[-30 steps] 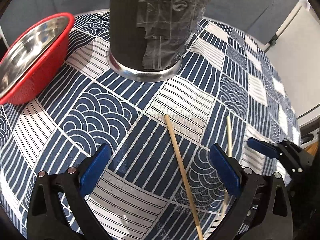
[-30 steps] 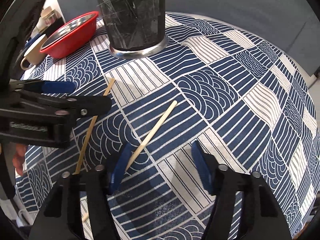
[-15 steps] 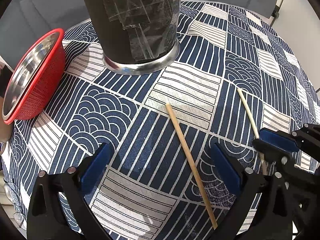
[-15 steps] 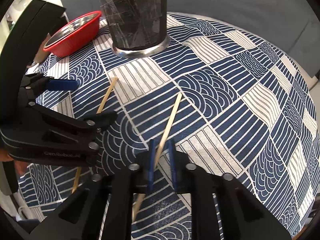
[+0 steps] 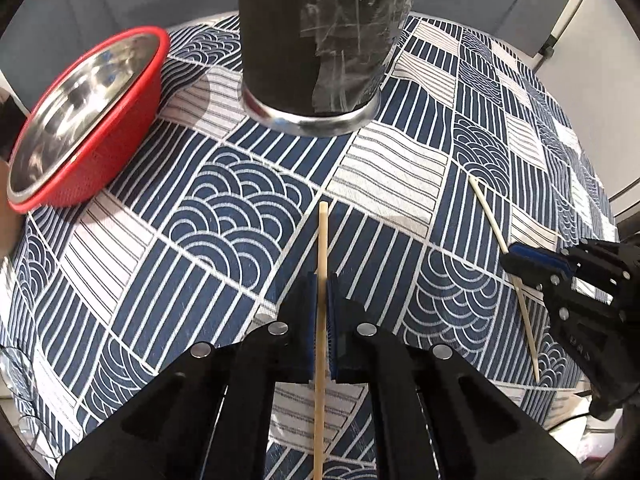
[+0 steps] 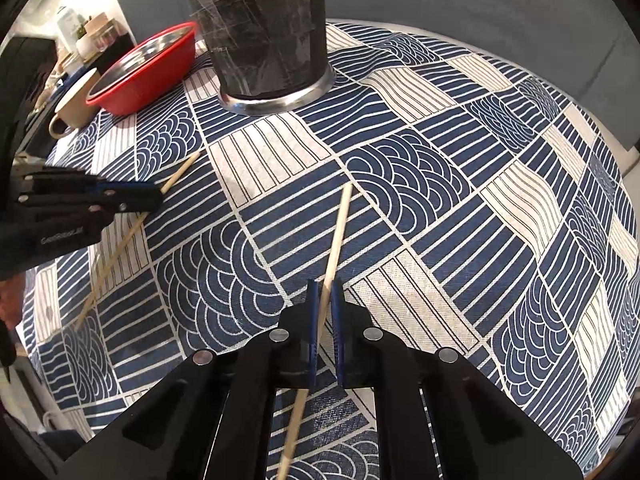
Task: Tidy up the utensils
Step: 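Close the left tool on a chopstick while the right tool closes on another, then lift both chopsticks upright and carry them over the black holder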
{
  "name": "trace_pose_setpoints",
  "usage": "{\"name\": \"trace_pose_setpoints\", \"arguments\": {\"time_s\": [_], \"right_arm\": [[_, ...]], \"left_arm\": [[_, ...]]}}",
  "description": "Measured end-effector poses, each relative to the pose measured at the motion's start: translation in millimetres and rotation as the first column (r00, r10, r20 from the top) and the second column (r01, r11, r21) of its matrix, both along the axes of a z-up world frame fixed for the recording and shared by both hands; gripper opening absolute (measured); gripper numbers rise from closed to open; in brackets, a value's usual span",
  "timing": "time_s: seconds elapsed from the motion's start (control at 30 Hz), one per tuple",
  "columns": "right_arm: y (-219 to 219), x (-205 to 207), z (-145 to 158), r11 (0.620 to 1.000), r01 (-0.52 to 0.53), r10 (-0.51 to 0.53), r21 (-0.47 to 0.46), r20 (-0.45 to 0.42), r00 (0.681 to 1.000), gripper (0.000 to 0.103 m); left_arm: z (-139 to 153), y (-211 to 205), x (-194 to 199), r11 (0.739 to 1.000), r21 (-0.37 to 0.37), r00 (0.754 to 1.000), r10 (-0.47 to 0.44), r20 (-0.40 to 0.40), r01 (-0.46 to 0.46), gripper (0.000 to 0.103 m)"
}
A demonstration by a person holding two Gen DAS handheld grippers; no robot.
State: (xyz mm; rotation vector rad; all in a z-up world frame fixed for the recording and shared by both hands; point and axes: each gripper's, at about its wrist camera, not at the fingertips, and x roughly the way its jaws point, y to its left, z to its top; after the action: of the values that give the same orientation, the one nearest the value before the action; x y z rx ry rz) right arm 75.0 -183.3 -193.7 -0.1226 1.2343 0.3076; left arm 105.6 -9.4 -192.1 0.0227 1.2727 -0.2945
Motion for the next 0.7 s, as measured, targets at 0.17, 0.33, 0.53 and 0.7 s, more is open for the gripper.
{"name": "trace_pose_setpoints", "arguments": {"time_s": [0.17, 0.33, 0.53, 0.7], "right_arm": [[-7.3, 6.1, 4.2, 1.000, 0.018, -0.018, 0.011, 0.004, 1.000, 0.005], [-14.0, 12.5, 16.4, 0.999, 0.028, -0.028, 0.025, 0.033, 0.999, 0.005], [-20.9, 20.4, 38.6, 0.998, 0.043, -0.047, 0.050, 0.086, 0.995, 0.004], [-24.6, 28.8, 63.4, 0.997, 0.049, -0.058, 0.061, 0.145, 0.988, 0.004]], "left_arm": [[2.2, 15.1, 2.3, 0.996, -0.061, 0.997, 0.054, -0.056, -0.057, 0.004], [18.6, 24.1, 0.4, 0.994, -0.074, 0.997, 0.075, -0.031, -0.077, 0.004], [58.6, 29.4, 1.7, 0.996, -0.043, 0.992, 0.080, 0.096, -0.076, 0.004], [87.9, 36.8, 10.0, 0.995, -0.040, 0.981, 0.092, 0.171, -0.087, 0.004]]}}
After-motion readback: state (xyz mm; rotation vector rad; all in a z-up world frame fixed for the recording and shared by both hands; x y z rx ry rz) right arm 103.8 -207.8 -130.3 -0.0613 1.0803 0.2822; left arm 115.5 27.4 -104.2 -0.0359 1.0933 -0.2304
